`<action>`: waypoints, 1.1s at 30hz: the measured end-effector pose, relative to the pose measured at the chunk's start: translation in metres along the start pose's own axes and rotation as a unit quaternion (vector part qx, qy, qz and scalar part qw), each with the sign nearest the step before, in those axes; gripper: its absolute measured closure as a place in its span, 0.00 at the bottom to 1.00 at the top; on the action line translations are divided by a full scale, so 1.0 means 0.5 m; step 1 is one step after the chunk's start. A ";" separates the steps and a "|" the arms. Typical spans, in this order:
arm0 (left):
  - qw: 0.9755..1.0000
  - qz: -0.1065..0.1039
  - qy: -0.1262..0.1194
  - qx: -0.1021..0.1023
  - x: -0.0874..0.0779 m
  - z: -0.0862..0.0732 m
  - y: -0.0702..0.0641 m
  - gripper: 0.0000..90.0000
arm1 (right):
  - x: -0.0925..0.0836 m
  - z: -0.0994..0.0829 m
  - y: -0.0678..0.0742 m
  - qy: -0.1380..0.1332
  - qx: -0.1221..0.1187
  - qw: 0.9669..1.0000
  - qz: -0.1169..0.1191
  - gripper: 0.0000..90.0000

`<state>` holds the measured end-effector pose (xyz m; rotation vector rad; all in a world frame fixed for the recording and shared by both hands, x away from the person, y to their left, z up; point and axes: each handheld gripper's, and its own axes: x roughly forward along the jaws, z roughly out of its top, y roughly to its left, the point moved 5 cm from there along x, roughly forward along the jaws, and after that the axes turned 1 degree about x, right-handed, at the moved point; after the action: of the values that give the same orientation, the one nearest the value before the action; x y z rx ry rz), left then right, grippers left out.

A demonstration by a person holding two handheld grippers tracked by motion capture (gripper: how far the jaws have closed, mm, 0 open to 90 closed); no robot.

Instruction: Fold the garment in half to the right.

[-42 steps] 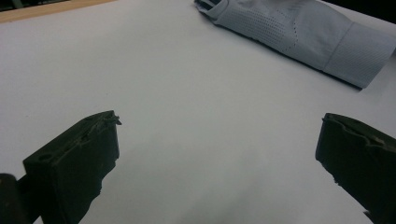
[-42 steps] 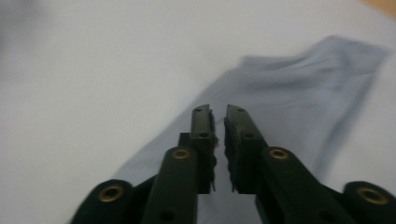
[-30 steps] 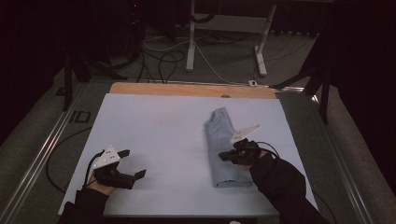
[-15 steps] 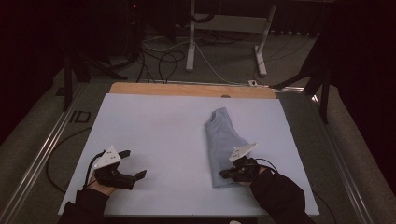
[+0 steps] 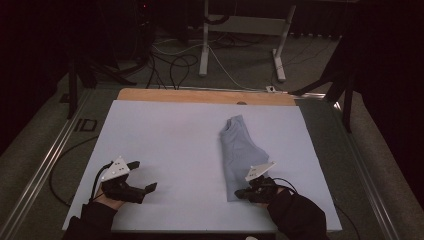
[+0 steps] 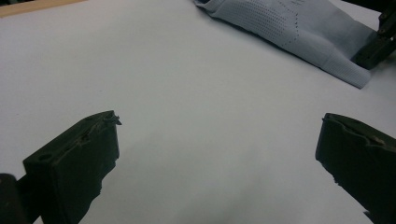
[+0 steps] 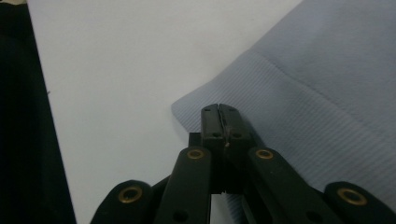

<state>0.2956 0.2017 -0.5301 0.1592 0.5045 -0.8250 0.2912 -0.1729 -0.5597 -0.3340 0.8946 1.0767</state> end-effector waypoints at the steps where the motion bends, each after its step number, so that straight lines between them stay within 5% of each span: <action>1: 1.000 0.000 -0.001 0.000 -0.001 0.000 0.000 0.01 | 0.000 0.000 0.001 0.001 0.000 1.000 -0.002 1.00; 8: 1.000 0.001 0.000 0.002 -0.002 0.000 0.000 0.01 | 0.000 -0.004 0.012 0.006 -0.003 1.000 0.004 1.00; 9: 1.000 0.001 0.000 0.001 -0.002 0.000 0.001 0.01 | 0.009 -0.011 0.021 0.026 -0.012 0.999 0.015 1.00; 17: 1.000 0.004 -0.003 0.001 -0.005 0.002 0.001 0.01 | -0.023 0.006 0.021 -0.023 -0.007 0.999 0.030 1.00; 21: 1.000 0.004 -0.003 0.000 -0.006 0.002 0.003 0.01 | -0.065 0.023 0.008 -0.064 0.002 0.998 0.012 1.00; 22: 1.000 0.003 -0.004 -0.001 -0.006 0.001 0.003 0.01 | -0.086 0.026 -0.006 -0.075 0.007 0.997 -0.013 1.00; 25: 1.000 0.002 0.001 0.003 -0.003 0.000 0.001 0.01 | -0.092 0.018 -0.029 -0.061 0.004 0.997 -0.048 1.00; 30: 1.000 0.001 0.002 0.001 -0.002 -0.001 0.001 0.01 | -0.048 -0.023 -0.053 -0.013 0.017 0.998 -0.056 1.00; 33: 1.000 0.002 0.000 -0.001 -0.003 -0.001 0.003 0.01 | -0.043 -0.035 -0.062 -0.021 0.035 0.998 -0.039 1.00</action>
<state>0.2956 0.2037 -0.5301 0.1582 0.5046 -0.8206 0.3061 -0.2118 -0.5595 -0.2841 0.8723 0.9743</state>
